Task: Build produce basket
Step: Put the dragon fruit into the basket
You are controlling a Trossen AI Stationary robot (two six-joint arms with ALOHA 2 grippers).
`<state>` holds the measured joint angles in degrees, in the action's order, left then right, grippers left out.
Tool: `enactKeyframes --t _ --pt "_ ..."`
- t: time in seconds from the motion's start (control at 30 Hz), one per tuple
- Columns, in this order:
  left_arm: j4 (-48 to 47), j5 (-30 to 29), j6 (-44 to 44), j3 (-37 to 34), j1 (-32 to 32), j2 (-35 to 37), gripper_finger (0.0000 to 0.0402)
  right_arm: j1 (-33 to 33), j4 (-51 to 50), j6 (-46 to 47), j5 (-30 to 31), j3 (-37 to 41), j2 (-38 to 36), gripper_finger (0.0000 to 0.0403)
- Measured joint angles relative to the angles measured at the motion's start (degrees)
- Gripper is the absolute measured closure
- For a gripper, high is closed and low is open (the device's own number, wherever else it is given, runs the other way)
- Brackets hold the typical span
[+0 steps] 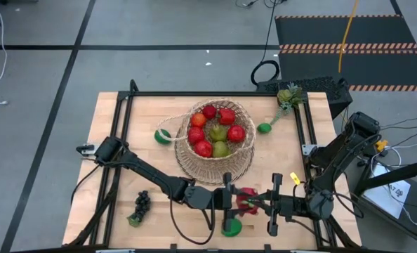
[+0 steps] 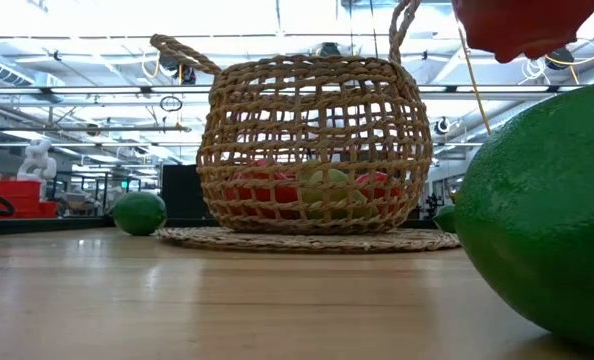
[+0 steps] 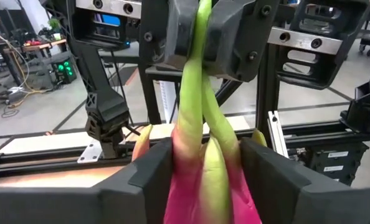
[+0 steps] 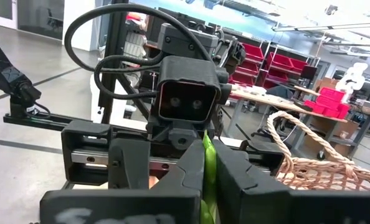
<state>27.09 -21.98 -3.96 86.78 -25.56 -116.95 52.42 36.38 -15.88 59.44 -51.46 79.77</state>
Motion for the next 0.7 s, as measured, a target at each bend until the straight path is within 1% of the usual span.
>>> enactKeyframes --t 0.47,0.6,0.7 --pt "0.0 0.0 -0.2 0.0 0.0 0.0 0.0306 0.0 -0.6 0.0 -0.1 0.0 0.0 0.0394" --pt "0.0 0.0 -0.2 0.0 0.0 0.0 0.0315 0.0 -0.6 -0.3 -0.1 0.0 0.0 0.0393" --pt "-0.1 0.0 -0.2 0.0 0.0 0.0 0.0315 0.1 -0.6 -2.3 0.1 0.0 0.0 0.0377"
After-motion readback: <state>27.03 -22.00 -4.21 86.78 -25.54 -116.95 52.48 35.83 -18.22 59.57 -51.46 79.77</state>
